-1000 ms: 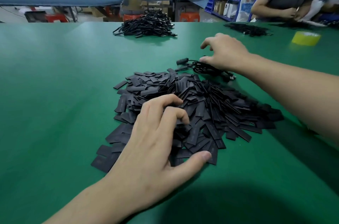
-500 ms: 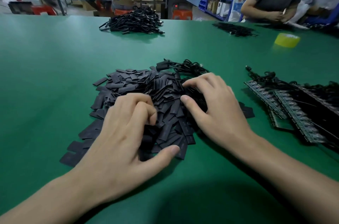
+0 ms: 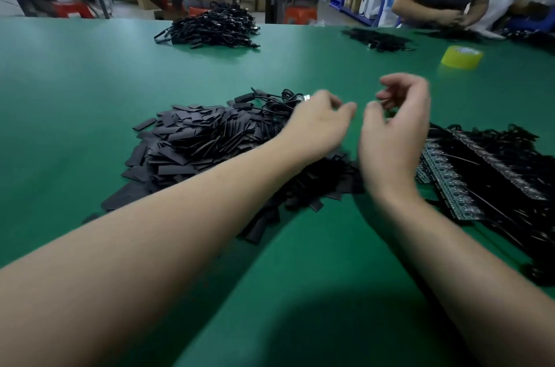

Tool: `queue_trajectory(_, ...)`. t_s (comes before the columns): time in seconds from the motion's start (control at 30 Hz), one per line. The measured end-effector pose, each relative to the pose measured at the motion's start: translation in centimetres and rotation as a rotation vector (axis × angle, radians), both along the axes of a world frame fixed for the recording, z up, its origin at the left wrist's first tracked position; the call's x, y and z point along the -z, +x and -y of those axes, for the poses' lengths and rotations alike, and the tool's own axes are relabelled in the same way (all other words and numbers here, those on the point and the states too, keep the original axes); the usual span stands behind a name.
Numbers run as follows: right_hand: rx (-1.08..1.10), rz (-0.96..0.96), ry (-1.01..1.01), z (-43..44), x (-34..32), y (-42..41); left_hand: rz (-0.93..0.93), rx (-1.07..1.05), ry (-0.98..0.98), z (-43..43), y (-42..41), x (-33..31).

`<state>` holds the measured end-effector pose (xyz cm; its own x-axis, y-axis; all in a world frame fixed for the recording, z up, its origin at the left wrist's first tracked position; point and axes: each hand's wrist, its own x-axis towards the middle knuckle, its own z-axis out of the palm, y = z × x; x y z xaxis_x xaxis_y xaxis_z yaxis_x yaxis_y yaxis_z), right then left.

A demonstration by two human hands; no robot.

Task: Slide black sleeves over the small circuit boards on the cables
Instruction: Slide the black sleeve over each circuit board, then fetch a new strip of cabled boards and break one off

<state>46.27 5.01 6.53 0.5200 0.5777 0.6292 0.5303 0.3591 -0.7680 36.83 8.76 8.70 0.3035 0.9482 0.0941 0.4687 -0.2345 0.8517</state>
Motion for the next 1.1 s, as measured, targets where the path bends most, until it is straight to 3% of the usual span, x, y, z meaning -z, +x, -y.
queue_trajectory(0.07, 0.020, 0.114, -0.148, -0.4, -1.7, 2.5, -0.051, 0.068, -0.081, -0.4, 2.3, 1.0)
queue_trajectory(0.23, 0.072, 0.727, -0.801, 0.6, -3.8, 7.5, 0.068, -0.012, -0.235, -0.4, 6.4, 2.2)
queue_trajectory(0.43, -0.002, 0.915, -1.084, 3.0, -3.0, 10.2, 0.393, -0.108, -0.433, -0.7, 8.8, 3.4)
queue_trajectory(0.63, 0.013, 0.980, -1.038, 4.1, -0.8, 10.7, 0.381, -0.044, -0.456, -0.4, 9.0, 2.6)
queue_trajectory(0.87, -0.124, 0.864, -0.953, 5.1, -2.3, 13.5, 0.461, -0.043, -0.386, -0.5, 8.8, -0.5)
queue_trajectory(1.1, 0.032, 0.864, -0.801, 6.2, -3.9, 13.7, 0.588, -0.053, -0.351, -0.8, 7.6, -3.5)
